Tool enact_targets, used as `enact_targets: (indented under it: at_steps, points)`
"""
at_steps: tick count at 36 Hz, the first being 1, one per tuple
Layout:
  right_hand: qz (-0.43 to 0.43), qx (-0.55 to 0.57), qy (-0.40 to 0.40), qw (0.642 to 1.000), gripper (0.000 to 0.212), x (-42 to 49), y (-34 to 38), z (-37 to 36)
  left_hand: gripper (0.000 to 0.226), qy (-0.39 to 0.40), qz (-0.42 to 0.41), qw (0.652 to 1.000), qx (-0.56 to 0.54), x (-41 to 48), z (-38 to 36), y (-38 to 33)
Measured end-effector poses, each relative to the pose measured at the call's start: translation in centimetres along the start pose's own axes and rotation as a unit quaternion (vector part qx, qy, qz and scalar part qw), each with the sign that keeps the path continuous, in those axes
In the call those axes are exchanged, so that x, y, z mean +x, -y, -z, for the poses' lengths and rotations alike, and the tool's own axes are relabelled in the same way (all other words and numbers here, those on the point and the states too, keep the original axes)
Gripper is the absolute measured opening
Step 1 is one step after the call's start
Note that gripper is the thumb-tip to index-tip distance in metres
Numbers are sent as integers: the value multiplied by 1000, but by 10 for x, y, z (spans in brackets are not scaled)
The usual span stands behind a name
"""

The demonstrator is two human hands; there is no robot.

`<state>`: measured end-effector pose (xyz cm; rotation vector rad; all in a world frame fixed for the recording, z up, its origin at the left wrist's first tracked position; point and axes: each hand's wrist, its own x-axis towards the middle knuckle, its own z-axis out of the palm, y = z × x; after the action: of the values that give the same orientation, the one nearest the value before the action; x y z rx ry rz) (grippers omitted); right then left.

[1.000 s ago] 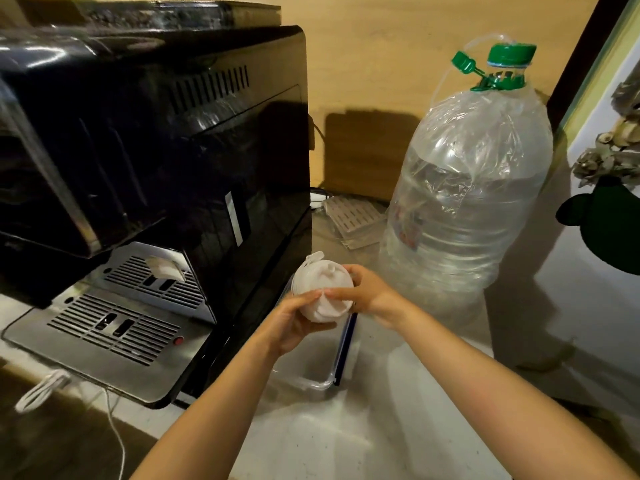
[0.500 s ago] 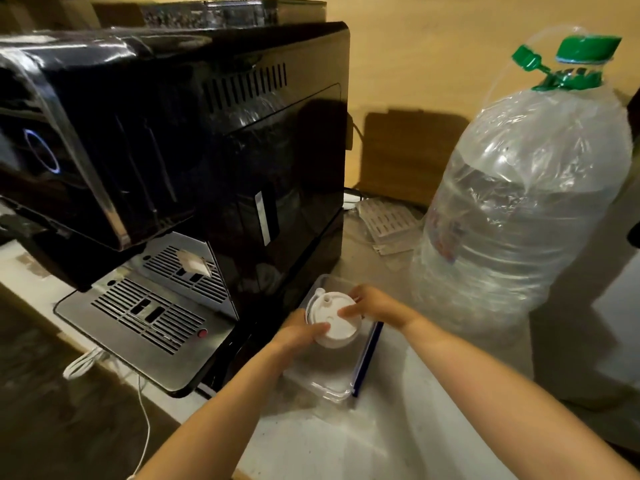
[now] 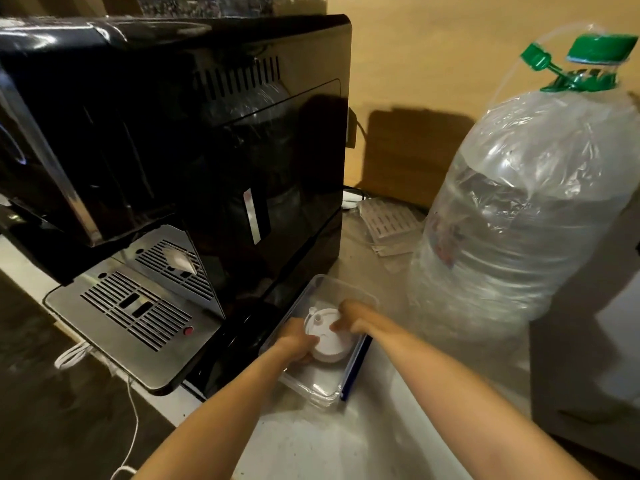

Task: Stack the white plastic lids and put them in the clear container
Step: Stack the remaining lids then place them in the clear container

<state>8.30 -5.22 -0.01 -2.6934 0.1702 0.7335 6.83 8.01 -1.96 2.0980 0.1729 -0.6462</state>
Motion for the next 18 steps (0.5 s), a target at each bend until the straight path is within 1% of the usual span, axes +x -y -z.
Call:
enact_targets:
  at_steps: [3, 5, 9, 13, 15, 18]
  points:
    - [13, -30, -1, 999, 43, 0, -3, -4, 28, -17, -20, 997, 70, 2, -2, 1]
    - [21, -50, -1, 999, 42, 0, -5, -5, 37, -34, -34, 991, 121, 0, -1, 0]
    - [33, -70, -13, 997, 40, 1, -6, -6, 48, -38, -32, 990, 133, -3, -2, -3]
    - [38, -80, -23, 996, 39, -1, -5, -5, 47, -37, -28, 993, 113, 0, -3, -2]
    - [36, -85, -31, 995, 40, -1, -5, -5, 47, -42, -31, 987, 154, 0, -2, -4]
    - [38, -91, -64, 993, 42, -7, -5, -3, 48, -49, -51, 966, 250, -1, -1, -10]
